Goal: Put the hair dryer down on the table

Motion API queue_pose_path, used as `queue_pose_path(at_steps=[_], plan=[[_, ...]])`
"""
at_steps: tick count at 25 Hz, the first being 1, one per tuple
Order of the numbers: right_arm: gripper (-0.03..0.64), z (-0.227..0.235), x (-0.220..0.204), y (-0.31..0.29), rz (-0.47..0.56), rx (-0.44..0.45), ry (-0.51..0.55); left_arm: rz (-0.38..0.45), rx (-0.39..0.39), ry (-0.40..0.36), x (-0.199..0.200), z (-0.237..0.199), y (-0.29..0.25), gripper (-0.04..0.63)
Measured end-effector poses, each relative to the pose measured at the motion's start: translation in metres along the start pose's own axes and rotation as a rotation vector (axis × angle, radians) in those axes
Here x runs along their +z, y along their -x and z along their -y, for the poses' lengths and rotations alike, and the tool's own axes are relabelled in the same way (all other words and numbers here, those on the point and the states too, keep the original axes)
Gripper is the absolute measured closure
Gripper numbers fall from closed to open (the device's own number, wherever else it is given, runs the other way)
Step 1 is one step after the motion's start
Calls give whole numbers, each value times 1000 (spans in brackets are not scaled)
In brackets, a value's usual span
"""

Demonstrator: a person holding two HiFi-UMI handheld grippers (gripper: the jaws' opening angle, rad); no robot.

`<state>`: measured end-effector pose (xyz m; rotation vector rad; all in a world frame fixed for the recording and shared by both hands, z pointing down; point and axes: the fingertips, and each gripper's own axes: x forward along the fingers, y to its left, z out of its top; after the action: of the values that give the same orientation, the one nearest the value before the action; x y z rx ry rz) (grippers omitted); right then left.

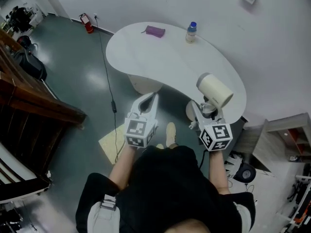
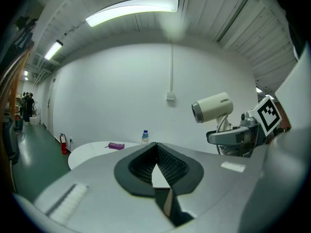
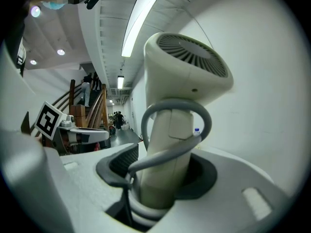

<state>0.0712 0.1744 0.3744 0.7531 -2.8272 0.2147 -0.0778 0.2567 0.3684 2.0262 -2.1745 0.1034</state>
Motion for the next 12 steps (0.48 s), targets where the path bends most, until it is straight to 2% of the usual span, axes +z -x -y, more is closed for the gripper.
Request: queue_pose_path(at_steps=[12], plan=[[388, 45, 13, -85, -27, 102, 6, -13, 81, 10, 14, -32, -77, 589]])
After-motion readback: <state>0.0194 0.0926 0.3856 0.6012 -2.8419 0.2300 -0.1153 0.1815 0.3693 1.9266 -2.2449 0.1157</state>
